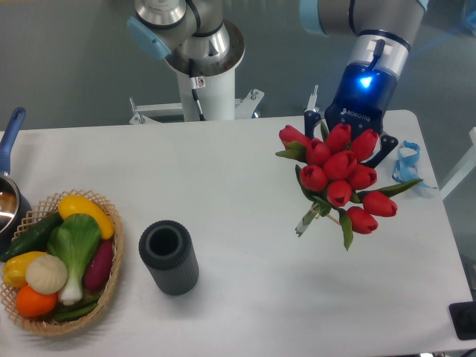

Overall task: Place the flowers on the table
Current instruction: 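Hold the red tulip bunch and begin lowering it toward the table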

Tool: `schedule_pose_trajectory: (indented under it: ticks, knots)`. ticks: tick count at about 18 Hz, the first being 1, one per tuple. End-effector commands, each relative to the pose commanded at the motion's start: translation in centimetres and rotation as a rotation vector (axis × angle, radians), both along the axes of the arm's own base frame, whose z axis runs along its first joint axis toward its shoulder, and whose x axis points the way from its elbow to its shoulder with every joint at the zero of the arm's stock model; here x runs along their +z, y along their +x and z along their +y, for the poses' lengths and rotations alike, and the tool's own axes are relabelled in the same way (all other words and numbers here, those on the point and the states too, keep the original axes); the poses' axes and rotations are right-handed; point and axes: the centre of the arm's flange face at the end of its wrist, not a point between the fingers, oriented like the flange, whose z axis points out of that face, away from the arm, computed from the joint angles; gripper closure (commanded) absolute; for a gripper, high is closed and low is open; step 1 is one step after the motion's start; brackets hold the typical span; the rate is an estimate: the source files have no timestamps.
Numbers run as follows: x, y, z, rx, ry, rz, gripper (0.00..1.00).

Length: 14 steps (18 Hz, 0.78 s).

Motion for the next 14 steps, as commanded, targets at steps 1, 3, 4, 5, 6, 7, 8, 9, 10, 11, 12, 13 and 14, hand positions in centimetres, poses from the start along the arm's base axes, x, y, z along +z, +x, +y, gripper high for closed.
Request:
schedule_pose_trajectory:
  ticks: [1,3,4,5,6,7,8,9,10,11,12,13,14]
  knots:
    - [0.0,0.1,0.0,0.0,-0.002,0.002,0.56]
    - [0.4,0.2,0.1,0.002,-0.006,0.007,0.56]
    - [0.5,0.3,0.0,0.003,-0.007,0.007,0.56]
    - [0.6,0.6,-0.1,0.002,-0.007,0.01,0.56]
    - [0.7,0.7,-0.2,0.004,-0.006,0.01,0.56]
    - [0.7,0.7,-0.2,0.005,-0.008,0.009,0.56]
    - [0.9,0.8,-0.3,0.014,-0.022,0.019,0.56]
    - [0.9,0.8,-0.5,0.031,-0.049,0.035,0.56]
    - [1.0,0.8,-0.7,0.052,-0.085,0.05,0.56]
    - [1.0,1.0,-0.9,0.075,-0.124,0.068,0.56]
    - [0.8,1.0,-1.1,0.099,-0.168,0.083,0.56]
    - [0.5,1.0,-1.2,0.119,-0.209,0.096,0.56]
    - [0.4,1.0,-1.2,0.131,-0.237,0.108,0.56]
